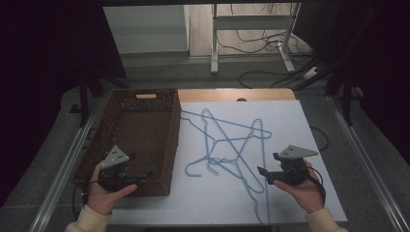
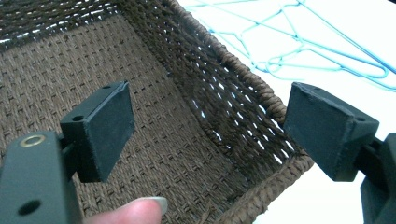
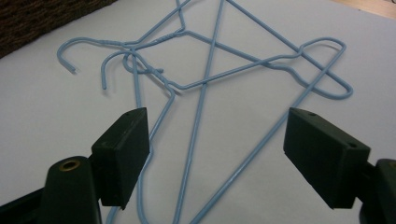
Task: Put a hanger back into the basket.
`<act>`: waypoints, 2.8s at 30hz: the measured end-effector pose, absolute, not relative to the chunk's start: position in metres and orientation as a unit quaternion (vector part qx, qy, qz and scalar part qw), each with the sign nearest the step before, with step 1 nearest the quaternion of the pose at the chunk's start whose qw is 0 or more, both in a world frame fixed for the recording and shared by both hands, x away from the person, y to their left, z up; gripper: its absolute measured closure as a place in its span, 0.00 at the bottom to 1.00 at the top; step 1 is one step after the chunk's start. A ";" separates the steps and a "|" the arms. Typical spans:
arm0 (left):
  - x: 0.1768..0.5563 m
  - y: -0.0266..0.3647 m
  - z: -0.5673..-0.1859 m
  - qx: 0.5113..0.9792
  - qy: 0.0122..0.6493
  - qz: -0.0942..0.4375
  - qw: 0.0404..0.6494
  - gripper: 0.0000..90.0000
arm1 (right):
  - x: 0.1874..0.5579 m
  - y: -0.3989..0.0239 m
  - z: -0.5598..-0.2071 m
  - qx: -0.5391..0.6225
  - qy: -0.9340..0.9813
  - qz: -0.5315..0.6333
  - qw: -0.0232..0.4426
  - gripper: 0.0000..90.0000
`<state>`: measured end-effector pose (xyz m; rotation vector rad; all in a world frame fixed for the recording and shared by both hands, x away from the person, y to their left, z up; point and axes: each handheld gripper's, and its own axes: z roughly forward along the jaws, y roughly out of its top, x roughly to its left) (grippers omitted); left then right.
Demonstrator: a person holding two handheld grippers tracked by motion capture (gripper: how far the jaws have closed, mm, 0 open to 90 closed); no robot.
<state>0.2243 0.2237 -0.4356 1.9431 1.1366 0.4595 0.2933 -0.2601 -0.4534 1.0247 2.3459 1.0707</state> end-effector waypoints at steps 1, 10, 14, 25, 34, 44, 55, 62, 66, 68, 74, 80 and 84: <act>0.224 0.224 -0.436 0.771 0.452 0.182 0.409 0.18 | 0.295 -0.259 -0.453 0.361 0.833 0.377 0.182 0.26; 0.223 0.223 -0.435 0.774 0.450 0.180 0.407 0.18 | 0.311 -0.238 -0.448 0.336 0.855 0.359 0.167 0.28; 0.222 0.222 -0.435 0.775 0.449 0.179 0.407 0.18 | 0.316 -0.229 -0.445 0.328 0.863 0.348 0.165 0.29; 0.221 0.220 -0.433 0.777 0.445 0.179 0.407 0.18 | 0.342 -0.190 -0.446 0.299 0.888 0.315 0.153 0.33; 0.220 0.218 -0.433 0.779 0.445 0.175 0.406 0.18 | 0.360 -0.171 -0.457 0.285 0.904 0.285 0.143 0.35; 0.218 0.220 -0.431 0.777 0.446 0.179 0.407 0.18 | 0.375 -0.151 -0.476 0.269 0.922 0.248 0.125 0.41; 0.216 0.221 -0.431 0.777 0.446 0.179 0.408 0.18 | 0.383 -0.133 -0.493 0.245 0.940 0.209 0.110 0.53; 0.216 0.222 -0.431 0.776 0.448 0.179 0.408 0.18 | 0.388 -0.130 -0.501 0.235 0.947 0.195 0.102 0.61; 0.216 0.222 -0.430 0.776 0.446 0.180 0.408 0.18 | 0.388 -0.128 -0.503 0.224 0.952 0.187 0.097 0.69; 0.216 0.223 -0.430 0.775 0.446 0.180 0.409 0.18 | 0.388 -0.128 -0.503 0.225 0.952 0.186 0.093 0.71; 0.216 0.223 -0.431 0.775 0.448 0.180 0.408 0.18 | 0.391 -0.129 -0.503 0.210 0.956 0.192 0.067 0.85; 0.216 0.225 -0.430 0.773 0.449 0.181 0.409 0.18 | 0.389 -0.129 -0.502 0.194 0.960 0.187 0.078 0.90; 0.215 0.225 -0.430 0.772 0.450 0.182 0.411 0.18 | 0.389 -0.135 -0.498 0.194 0.958 0.192 0.089 0.95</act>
